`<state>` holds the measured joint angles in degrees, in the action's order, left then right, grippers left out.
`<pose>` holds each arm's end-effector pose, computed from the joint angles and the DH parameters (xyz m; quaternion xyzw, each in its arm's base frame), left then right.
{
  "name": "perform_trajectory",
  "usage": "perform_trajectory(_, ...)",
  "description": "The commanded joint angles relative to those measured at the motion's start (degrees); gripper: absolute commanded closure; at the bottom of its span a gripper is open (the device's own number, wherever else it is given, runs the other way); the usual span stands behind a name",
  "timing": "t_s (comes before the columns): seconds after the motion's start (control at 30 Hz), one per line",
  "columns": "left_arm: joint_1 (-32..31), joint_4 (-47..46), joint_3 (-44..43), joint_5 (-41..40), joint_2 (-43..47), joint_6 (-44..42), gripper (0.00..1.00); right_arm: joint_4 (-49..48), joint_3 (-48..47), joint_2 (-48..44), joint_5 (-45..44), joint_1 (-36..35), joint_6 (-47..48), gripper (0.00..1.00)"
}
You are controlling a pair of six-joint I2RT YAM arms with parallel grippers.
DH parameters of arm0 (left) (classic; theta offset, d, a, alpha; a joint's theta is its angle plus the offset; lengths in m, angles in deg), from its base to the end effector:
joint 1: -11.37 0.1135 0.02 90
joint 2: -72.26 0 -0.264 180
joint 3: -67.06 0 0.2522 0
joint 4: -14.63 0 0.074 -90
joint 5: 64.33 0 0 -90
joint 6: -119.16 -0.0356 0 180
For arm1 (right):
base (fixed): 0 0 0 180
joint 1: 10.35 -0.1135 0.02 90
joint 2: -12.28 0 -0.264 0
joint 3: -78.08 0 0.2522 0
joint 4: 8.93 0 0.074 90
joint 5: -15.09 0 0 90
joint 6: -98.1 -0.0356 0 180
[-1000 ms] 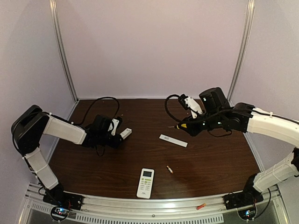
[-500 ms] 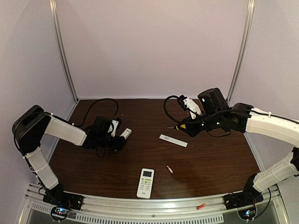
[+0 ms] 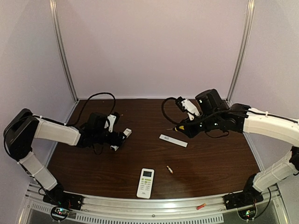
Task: Unload the batteries from the remote control
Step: Place the remote control without batteries at the center of the board, then place the screwdriver at the center of the board.
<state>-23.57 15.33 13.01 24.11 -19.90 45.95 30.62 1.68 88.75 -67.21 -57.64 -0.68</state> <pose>0.2578 -0.1789 0.1530 0.1364 0.8914 -0.1774 0.3941 0.1963 0.2197 0.3002 -0.3247 0.8429 0.2532 0.3463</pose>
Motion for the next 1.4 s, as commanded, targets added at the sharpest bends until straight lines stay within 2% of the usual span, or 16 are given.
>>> perform_trajectory(0.0, 0.31, -0.09, 1.57, -0.06, 5.48, -3.81, 0.11, -2.53, -0.95, 1.08, -0.03, -0.59, 0.16, 1.00)
perform_trajectory(0.13, 0.22, 0.16, 3.55, 1.45, 9.19, -6.33, 0.08, -4.41, -0.48, 2.17, 0.40, -0.81, -0.22, 1.00)
perform_trajectory(0.3, -0.31, -0.64, 6.75, 6.99, 13.36, -8.76, 0.09, -6.55, 0.13, 3.95, 0.78, -1.22, -0.34, 1.00)
perform_trajectory(0.53, -3.77, 0.05, 10.03, 8.56, 19.19, -11.72, 0.10, -12.19, 2.33, 6.99, 1.67, -2.23, -0.35, 1.00)
perform_trajectory(0.9, -9.61, 4.21, 11.72, 5.00, 24.51, -13.38, 0.11, -21.52, 1.46, 16.83, -1.77, -2.98, -0.86, 1.00)
perform_trajectory(1.07, -12.39, 6.29, 12.22, 2.54, 26.35, -10.74, 0.12, -27.01, 0.80, 22.13, -4.64, -3.16, -1.39, 1.00)
perform_trajectory(1.37, -16.46, 12.12, 12.10, -1.17, 29.91, -6.96, 0.14, -38.67, 2.39, 29.00, -4.79, -3.16, -0.36, 1.00)
